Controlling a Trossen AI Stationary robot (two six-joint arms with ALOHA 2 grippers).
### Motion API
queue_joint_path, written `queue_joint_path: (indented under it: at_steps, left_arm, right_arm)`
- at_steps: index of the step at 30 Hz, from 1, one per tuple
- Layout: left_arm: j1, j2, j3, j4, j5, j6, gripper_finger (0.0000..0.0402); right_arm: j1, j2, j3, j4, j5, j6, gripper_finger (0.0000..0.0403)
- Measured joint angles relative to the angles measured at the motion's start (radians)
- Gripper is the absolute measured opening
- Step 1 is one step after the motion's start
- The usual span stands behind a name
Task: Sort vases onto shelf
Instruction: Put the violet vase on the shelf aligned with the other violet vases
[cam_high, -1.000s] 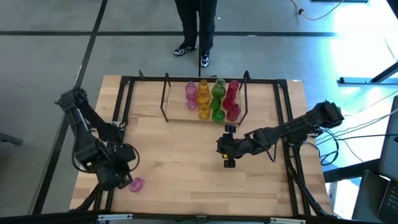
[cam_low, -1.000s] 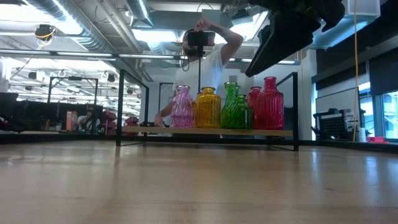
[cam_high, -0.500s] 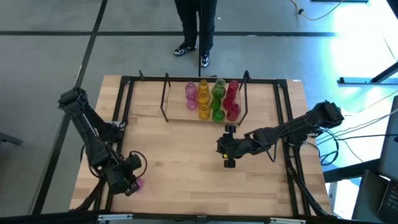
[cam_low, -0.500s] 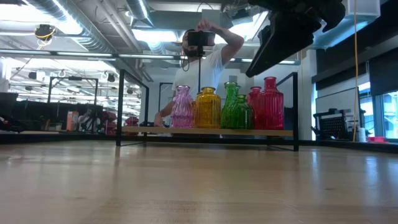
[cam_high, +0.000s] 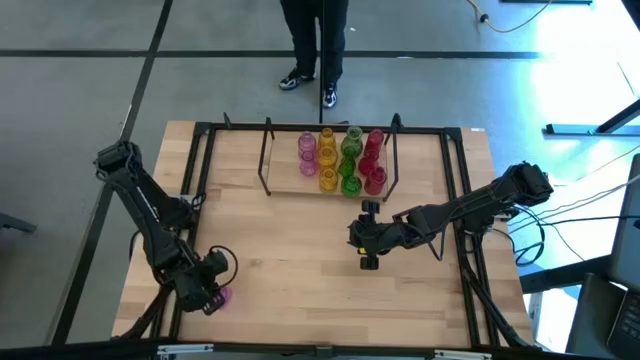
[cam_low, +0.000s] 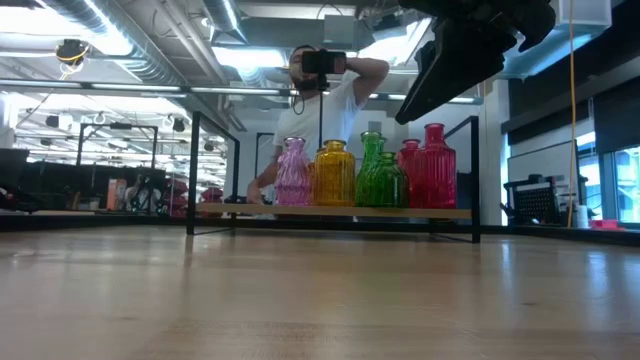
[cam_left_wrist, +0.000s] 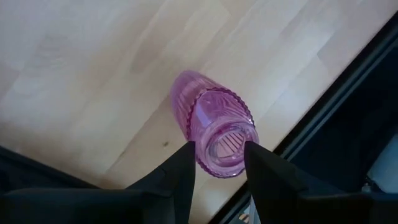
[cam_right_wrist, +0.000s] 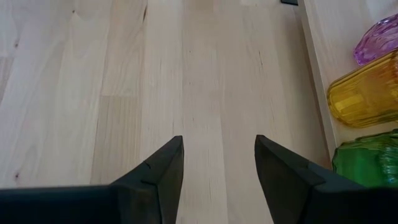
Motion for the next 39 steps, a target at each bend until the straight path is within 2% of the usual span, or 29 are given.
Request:
queue_joint_path:
  at_steps: [13, 19, 26, 31, 39]
  left_arm:
    - [0.0, 0.0, -0.058, 0.038, 0.017, 0.001, 0.0127]
    - [0.007, 0.0, -0.069, 0.061, 0.015, 0.057, 0.0088]
    - [0.058, 0.001, -0.068, 0.063, -0.001, 0.198, 0.0015]
    - [0.119, 0.001, -0.037, 0.05, 0.0, 0.325, 0.0017]
    - [0.307, 0.001, 0.126, -0.142, -0.021, 0.64, 0.0017]
  right_arm:
    - [0.0, 0.0, 0.0, 0.001, 0.001, 0.0, 0.0179]
    - [0.0, 0.0, 0.0, 0.002, 0.002, 0.0, 0.0179]
    - [0.0, 0.0, 0.0, 0.002, 0.002, 0.0, 0.0179]
    - [0.0, 0.0, 0.0, 0.001, 0.002, 0.0, 0.0179]
    - [0.0, 0.0, 0.0, 0.002, 0.001, 0.0, 0.0179]
